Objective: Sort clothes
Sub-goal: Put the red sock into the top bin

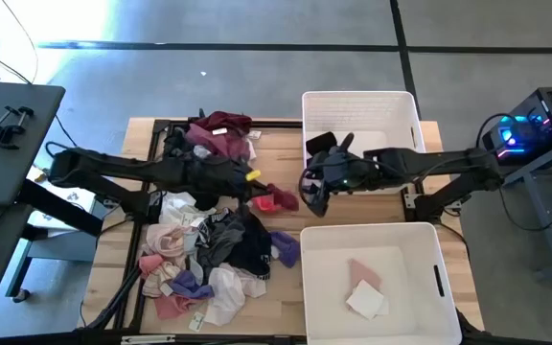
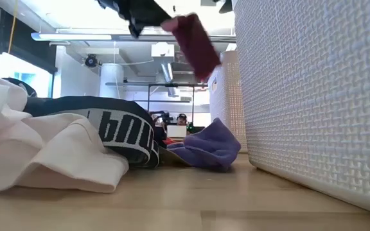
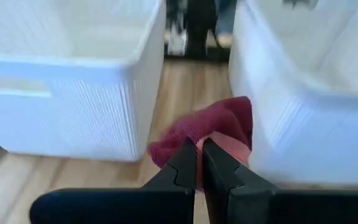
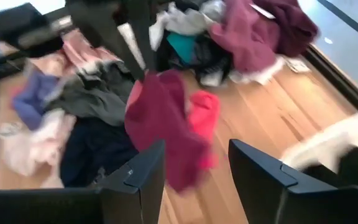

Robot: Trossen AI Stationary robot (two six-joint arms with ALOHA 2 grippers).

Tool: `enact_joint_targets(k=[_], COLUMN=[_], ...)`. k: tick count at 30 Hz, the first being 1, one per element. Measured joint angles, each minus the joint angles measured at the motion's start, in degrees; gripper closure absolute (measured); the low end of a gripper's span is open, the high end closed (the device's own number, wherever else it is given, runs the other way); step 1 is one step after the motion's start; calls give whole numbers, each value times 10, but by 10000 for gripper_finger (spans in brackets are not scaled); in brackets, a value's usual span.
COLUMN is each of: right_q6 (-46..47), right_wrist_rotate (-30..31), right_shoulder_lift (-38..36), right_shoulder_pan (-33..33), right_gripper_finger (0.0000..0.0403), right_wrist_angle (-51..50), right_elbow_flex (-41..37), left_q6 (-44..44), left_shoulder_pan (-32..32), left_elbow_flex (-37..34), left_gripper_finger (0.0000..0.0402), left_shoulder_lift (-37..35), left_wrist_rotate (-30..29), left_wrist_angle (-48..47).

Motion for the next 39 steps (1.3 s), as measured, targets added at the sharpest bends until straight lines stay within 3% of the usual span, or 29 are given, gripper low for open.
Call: enact_joint_targets(k=[7,19,32,39], right_q6=[-14,-43,-43,-46], right_wrist_rotate=[-46,-60,-26,-26], right_shoulder_lift=[0,15,65,63], right_shoulder_pan=[0,0,0,0], right_gripper_finger=[224,185,193,247], right_wrist_angle=[142,151,177,209], right_elbow_flex=[-35,-35,-35,-35], left_q6=[-24,-46,-61,-65], left_shoulder_pan=[0,-4,-4,-4], left_elbow_flex=[0,0,0,0], left_gripper_finger=[401,401,401,401], left_shoulder_lift=[-35,-35,-35,-35], left_wrist_rotate=[-25,-25,-25,-22], left_wrist_angle=[2,42,92,153])
